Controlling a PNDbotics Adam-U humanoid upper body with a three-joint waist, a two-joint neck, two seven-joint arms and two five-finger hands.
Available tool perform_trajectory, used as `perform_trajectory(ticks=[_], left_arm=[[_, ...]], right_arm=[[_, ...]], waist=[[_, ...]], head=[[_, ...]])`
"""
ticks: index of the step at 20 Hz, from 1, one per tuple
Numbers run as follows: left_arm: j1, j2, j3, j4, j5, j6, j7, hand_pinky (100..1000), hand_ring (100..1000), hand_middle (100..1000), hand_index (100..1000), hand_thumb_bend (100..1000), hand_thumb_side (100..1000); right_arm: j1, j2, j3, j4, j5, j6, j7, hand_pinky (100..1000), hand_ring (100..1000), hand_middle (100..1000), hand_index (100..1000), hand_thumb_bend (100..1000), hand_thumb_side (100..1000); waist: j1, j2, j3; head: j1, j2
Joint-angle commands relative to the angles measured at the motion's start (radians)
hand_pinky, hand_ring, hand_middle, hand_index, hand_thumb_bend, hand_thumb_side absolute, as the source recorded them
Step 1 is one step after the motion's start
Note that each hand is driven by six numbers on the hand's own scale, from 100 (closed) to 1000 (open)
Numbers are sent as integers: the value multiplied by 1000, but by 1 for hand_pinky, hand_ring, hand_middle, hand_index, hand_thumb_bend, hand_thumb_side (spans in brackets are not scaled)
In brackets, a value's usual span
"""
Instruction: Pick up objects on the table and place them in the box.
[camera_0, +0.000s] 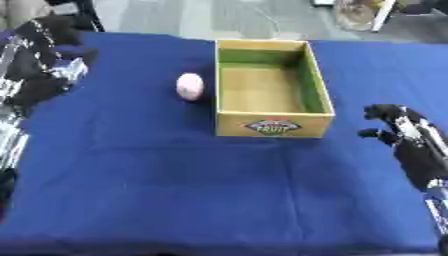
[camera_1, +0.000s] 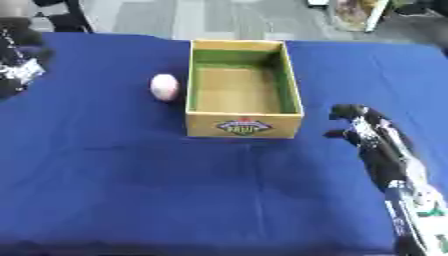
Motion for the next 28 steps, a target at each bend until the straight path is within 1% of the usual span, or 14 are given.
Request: perform_trajectory(ticks=[1,5,6,8,13,16,19,22,28], left_arm=[[-76,72,-28,56,-97,28,-17,669,734,645,770,471,100],[-185,102,-85,162,-211,22,-70,675,732,649,781,505,100],[-210,104,-97,190,-237,13,-85,675,732,644,781,505,100],[-260,106,-126,252,-286,-11,-122,681,734,658,792,541,100],[-372,75,-186,428,-429,-81,-240,692,736,672,801,593,100],[-424,30,-193,545,-515,-121,-280,693,735,675,803,608,100],[-457,-21,-188,652,-587,-150,-286,693,736,679,806,614,100],[-474,-56,-181,724,-631,-170,-276,693,739,684,804,620,100],[-476,-92,-187,776,-678,-203,-288,685,732,681,803,662,102]], right_arm=[[-8,-26,1,-22,-1,2,2,648,939,618,726,100,544],[-8,-26,7,-21,-1,3,8,648,939,618,726,100,546],[-9,-25,8,-21,-1,4,9,648,939,618,726,100,540],[-9,-25,12,-20,-1,5,12,648,939,618,726,100,548],[-12,-25,22,-18,-1,8,22,648,939,618,726,100,548],[-13,-23,27,-18,0,9,27,648,939,618,726,100,551],[-15,-21,34,-17,2,11,34,648,939,618,726,100,554],[-17,-18,39,-16,4,12,38,648,939,618,726,100,556],[-19,-16,40,-17,7,11,40,647,939,618,726,100,557]], waist=[[4,-17,-7],[7,-19,-23],[8,-20,-27],[11,-22,-36],[16,-25,-61],[18,-26,-77],[21,-24,-98],[23,-20,-116],[22,-14,-133]], head=[[7,6],[17,6],[19,6],[26,6],[42,6],[54,6],[67,6],[75,6],[81,6]])
